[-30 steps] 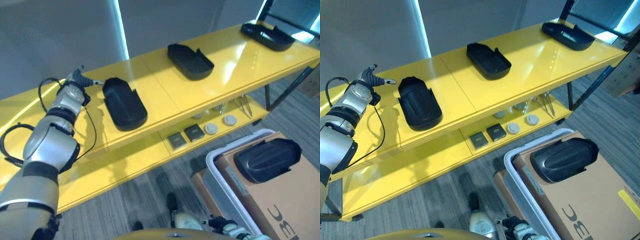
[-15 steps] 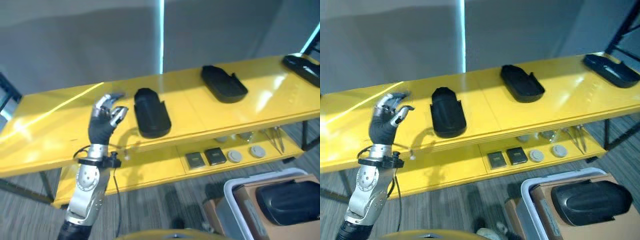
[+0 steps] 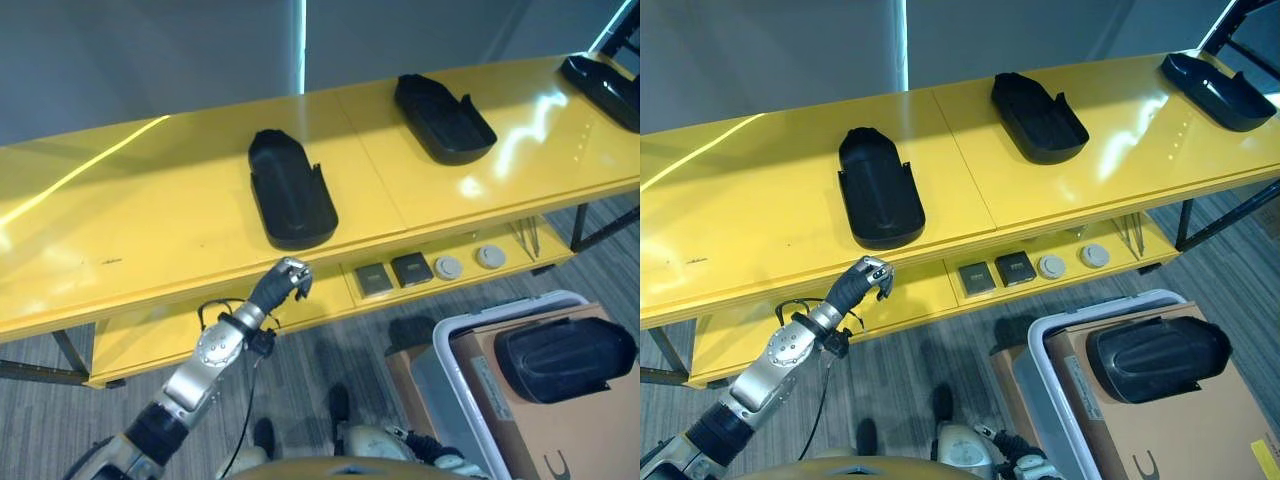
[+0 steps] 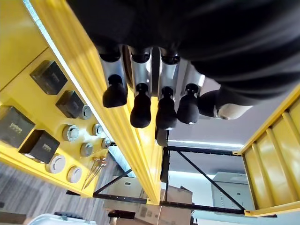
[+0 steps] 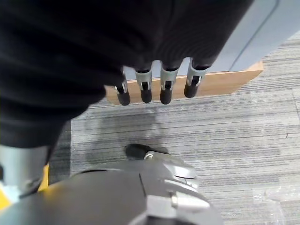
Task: Move parts from the plastic box to the shelf.
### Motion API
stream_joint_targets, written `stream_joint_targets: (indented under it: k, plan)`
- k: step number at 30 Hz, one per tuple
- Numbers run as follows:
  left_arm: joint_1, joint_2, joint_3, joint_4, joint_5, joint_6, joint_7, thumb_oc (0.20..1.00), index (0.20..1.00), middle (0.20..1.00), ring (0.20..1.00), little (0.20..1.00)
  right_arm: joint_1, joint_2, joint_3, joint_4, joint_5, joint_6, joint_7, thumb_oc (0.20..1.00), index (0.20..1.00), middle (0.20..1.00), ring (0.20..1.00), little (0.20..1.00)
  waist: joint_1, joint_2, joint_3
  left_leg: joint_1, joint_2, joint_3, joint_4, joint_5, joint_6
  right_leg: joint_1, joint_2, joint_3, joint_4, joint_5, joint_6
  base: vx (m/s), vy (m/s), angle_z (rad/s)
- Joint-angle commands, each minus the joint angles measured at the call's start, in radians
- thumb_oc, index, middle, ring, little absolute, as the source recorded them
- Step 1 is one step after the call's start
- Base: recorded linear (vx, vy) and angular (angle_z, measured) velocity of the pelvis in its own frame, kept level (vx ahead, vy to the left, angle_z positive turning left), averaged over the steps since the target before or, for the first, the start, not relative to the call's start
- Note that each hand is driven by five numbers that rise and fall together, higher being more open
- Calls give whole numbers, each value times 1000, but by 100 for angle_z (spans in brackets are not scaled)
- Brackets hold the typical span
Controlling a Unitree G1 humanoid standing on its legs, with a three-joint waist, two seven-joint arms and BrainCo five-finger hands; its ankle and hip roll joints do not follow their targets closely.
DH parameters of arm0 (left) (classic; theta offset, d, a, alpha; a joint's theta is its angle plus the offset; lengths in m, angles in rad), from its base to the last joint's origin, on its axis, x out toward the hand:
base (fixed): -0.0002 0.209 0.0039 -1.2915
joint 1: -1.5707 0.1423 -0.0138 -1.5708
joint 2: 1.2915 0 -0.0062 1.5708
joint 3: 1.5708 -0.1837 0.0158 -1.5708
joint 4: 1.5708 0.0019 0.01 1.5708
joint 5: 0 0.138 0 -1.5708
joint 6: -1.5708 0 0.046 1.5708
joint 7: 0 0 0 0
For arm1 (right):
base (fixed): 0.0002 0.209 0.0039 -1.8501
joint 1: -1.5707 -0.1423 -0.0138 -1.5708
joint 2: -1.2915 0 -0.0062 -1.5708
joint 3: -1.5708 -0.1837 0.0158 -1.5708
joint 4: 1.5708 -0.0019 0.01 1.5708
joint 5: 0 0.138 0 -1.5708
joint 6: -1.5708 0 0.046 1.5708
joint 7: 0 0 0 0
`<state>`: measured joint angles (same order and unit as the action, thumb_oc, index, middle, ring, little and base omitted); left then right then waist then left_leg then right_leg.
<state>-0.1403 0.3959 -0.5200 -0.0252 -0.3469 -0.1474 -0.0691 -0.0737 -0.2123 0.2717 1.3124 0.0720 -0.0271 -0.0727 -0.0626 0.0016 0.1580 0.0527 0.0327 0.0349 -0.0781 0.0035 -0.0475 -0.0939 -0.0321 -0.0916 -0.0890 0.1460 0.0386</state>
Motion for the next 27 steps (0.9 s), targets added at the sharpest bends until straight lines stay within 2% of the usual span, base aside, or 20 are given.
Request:
stream_joint_targets:
  k: [1, 5, 7, 14, 27]
  plan:
    - [-86, -32, -15, -4, 38, -43, 6, 200, 200, 200, 200, 200, -19, 17, 45, 42, -1, -1, -10, 1000, 1000, 1000, 1000, 1000, -8, -11, -7, -34, 41, -32, -9, -2, -27, 58, -63, 28, 2, -84, 93, 20, 17, -4]
    - [-143, -52, -20, 29, 62, -60, 39, 200, 200, 200, 200, 200, -10, 19, 62, 35, -11, -4, -14, 1000, 1000, 1000, 1000, 1000, -22, -14, -7, -31, 41, -23, -9, -6, -30, 55, -64, 34, 2, -83, 93, 17, 8, -9]
    - [-203, -72, -4, 61, 85, -72, 93, 200, 200, 200, 200, 200, -4, 18, 73, 25, -16, -8, -22, 1000, 1000, 1000, 1000, 1000, -34, -15, -4, -33, 41, -17, -9, -5, -31, 51, -64, 41, 2, -80, 95, -5, -4, -11]
    - [-288, -64, 52, 141, 145, -67, 162, 200, 200, 200, 200, 200, 1, 6, 77, 12, -16, -11, -24, 1000, 1000, 1000, 1000, 1000, -50, -9, 9, -42, 39, -5, -9, -1, -34, 38, -65, 52, 2, -72, 98, -7, 1, -4]
    - [-343, -58, 134, 264, 157, -66, 249, 200, 200, 200, 200, 200, -11, -4, 91, -29, -17, -25, -22, 1000, 1000, 1000, 1000, 1000, -63, -9, 46, -91, 34, 13, -9, 18, -34, -24, -66, 68, 2, -45, 102, -21, 5, -5]
